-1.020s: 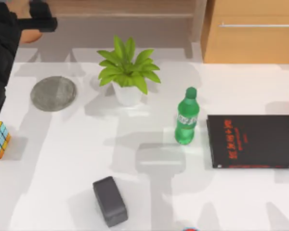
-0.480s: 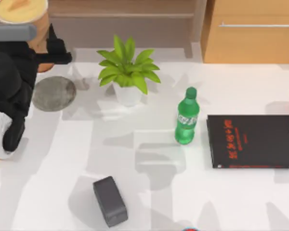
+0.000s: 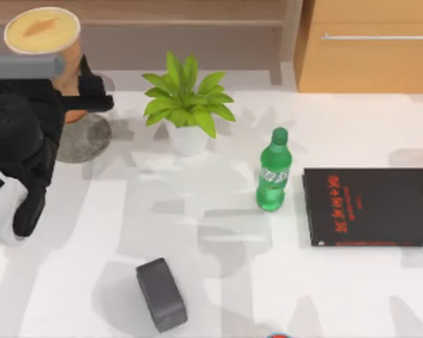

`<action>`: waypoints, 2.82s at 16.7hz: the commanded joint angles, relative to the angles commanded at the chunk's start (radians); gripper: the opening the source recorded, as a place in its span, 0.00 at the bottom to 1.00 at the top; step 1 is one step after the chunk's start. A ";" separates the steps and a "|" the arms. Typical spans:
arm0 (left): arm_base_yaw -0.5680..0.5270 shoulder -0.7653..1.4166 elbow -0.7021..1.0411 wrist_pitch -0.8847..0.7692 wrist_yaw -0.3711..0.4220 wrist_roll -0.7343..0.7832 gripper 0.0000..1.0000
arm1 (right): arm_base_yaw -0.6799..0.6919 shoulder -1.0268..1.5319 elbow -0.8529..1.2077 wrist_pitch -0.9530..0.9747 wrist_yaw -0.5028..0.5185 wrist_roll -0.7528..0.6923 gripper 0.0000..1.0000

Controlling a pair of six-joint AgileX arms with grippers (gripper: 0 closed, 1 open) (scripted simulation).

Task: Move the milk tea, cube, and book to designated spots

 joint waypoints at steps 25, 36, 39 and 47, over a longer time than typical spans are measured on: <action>-0.005 0.132 0.001 0.128 0.000 -0.003 0.98 | 0.000 0.000 0.000 0.000 0.000 0.000 1.00; -0.007 0.127 -0.015 0.139 -0.002 -0.002 1.00 | 0.000 0.000 0.000 0.000 0.000 0.000 1.00; -0.015 0.108 -0.081 0.180 -0.012 -0.002 1.00 | 0.000 0.000 0.000 0.000 0.000 0.000 1.00; -0.018 0.080 -0.128 0.194 -0.019 -0.002 1.00 | 0.000 0.000 0.000 0.000 0.000 0.000 1.00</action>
